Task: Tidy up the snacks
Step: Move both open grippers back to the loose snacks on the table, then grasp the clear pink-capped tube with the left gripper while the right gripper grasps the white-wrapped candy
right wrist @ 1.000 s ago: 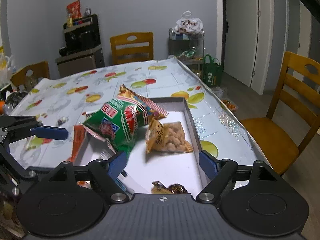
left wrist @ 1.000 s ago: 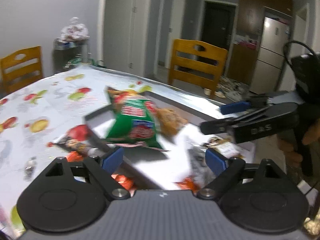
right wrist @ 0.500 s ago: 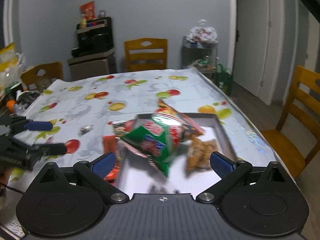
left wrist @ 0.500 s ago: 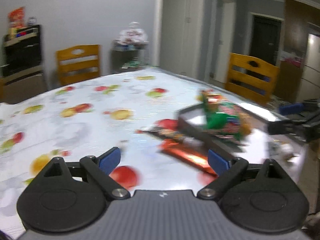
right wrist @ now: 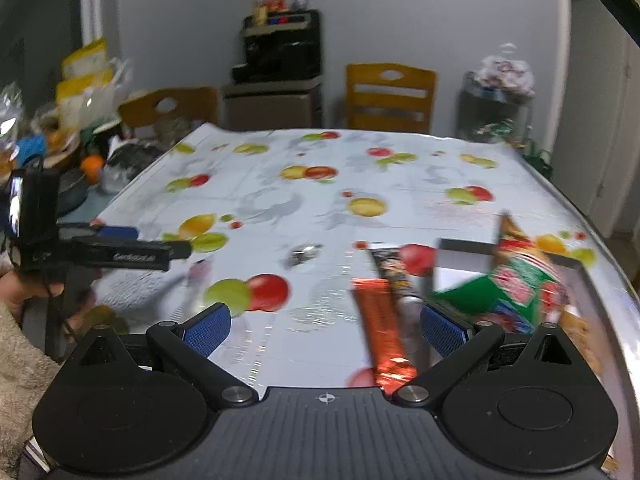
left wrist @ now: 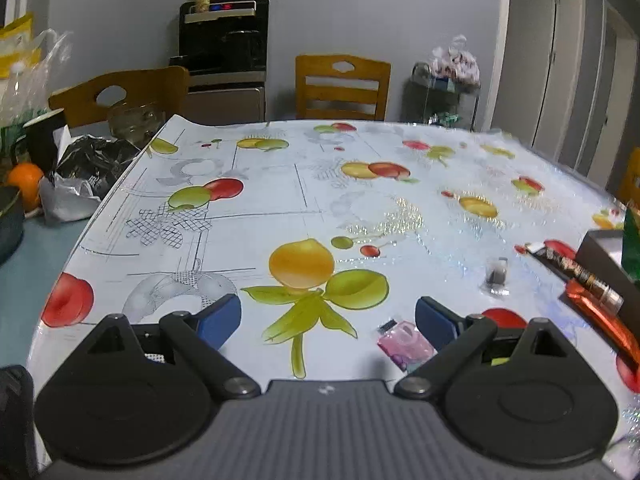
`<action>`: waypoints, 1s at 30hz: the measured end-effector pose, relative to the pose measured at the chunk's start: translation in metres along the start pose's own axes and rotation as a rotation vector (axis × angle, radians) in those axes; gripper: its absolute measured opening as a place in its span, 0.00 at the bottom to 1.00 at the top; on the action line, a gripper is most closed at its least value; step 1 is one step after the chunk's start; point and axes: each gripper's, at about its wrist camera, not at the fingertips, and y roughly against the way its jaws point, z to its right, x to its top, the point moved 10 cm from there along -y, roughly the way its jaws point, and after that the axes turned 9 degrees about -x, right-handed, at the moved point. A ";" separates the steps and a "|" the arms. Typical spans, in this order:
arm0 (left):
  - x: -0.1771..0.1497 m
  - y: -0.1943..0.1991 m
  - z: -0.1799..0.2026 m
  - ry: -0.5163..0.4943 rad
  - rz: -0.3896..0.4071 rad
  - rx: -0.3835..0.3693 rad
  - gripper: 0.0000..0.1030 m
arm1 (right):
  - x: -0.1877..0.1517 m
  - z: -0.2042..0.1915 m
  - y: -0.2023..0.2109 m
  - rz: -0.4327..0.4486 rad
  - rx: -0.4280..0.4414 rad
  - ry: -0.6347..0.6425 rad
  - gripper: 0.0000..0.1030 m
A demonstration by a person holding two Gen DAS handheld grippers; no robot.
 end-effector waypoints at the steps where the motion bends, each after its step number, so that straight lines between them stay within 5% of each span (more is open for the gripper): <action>1: -0.001 0.000 0.002 -0.001 0.003 -0.027 0.92 | -0.001 -0.006 -0.004 -0.006 0.001 0.011 0.99; 7: -0.008 0.010 0.043 -0.119 -0.001 -0.122 0.92 | -0.004 -0.021 -0.025 -0.047 -0.028 0.045 0.94; 13: -0.019 0.011 0.068 -0.199 -0.031 -0.141 0.92 | 0.032 -0.009 -0.041 -0.048 -0.018 -0.137 0.94; 17: -0.024 0.008 0.073 -0.219 -0.042 -0.144 0.92 | 0.051 -0.021 -0.068 -0.037 -0.028 -0.150 0.91; 21: -0.026 0.005 0.069 -0.202 -0.056 -0.148 0.92 | 0.045 -0.030 -0.115 -0.091 -0.087 -0.124 0.64; 27: -0.028 0.003 0.066 -0.180 -0.075 -0.161 0.92 | 0.032 -0.033 -0.146 -0.129 -0.087 -0.166 0.54; 30: -0.028 0.003 0.067 -0.183 -0.078 -0.172 0.92 | 0.029 -0.035 -0.152 -0.129 -0.092 -0.147 0.38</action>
